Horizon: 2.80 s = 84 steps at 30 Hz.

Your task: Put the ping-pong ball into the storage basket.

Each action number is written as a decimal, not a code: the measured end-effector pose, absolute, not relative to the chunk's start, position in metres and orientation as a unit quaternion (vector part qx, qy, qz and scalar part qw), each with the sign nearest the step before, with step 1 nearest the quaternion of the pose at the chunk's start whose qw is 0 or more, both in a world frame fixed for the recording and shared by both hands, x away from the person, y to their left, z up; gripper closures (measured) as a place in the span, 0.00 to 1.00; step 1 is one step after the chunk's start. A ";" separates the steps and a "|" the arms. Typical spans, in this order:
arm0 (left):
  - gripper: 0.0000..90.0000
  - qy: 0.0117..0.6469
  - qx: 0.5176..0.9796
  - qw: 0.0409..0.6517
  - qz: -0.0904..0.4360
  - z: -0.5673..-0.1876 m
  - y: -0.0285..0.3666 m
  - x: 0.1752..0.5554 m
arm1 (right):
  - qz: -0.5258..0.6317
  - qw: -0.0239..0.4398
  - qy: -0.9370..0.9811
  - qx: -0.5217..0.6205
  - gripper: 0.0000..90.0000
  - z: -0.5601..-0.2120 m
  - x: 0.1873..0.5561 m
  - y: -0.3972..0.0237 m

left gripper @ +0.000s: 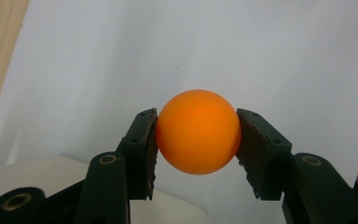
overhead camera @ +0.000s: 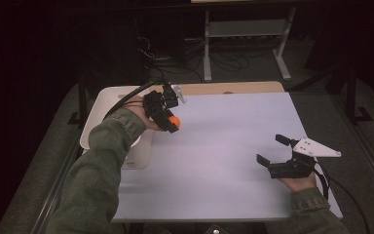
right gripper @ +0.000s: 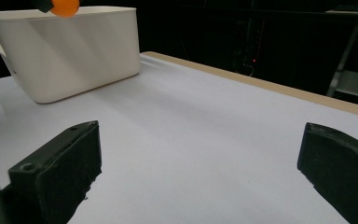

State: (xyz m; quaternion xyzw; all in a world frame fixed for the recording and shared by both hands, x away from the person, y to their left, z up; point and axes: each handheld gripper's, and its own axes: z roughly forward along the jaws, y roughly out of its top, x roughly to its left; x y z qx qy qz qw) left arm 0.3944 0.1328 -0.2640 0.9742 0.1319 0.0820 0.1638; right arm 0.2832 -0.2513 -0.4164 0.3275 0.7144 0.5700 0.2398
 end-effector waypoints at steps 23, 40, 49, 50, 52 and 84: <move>0.56 0.147 0.972 0.151 0.103 -0.231 0.165 0.390 | 0.564 0.242 0.717 0.331 0.00 -0.417 0.284 -0.251; 0.56 0.163 0.971 0.135 0.107 -0.225 0.195 0.383 | 0.558 0.240 0.721 0.332 0.00 -0.418 0.285 -0.249; 0.56 0.175 0.970 0.127 0.111 -0.226 0.212 0.380 | 0.558 0.240 0.722 0.331 0.00 -0.418 0.285 -0.249; 0.56 0.178 0.970 0.127 0.111 -0.226 0.214 0.379 | 0.558 0.240 0.722 0.331 0.00 -0.418 0.285 -0.249; 0.56 0.180 0.969 0.125 0.112 -0.225 0.218 0.378 | 0.558 0.240 0.723 0.330 0.00 -0.418 0.285 -0.249; 0.56 0.209 0.965 0.111 0.112 -0.236 0.257 0.368 | 0.553 0.240 0.727 0.328 0.00 -0.419 0.285 -0.247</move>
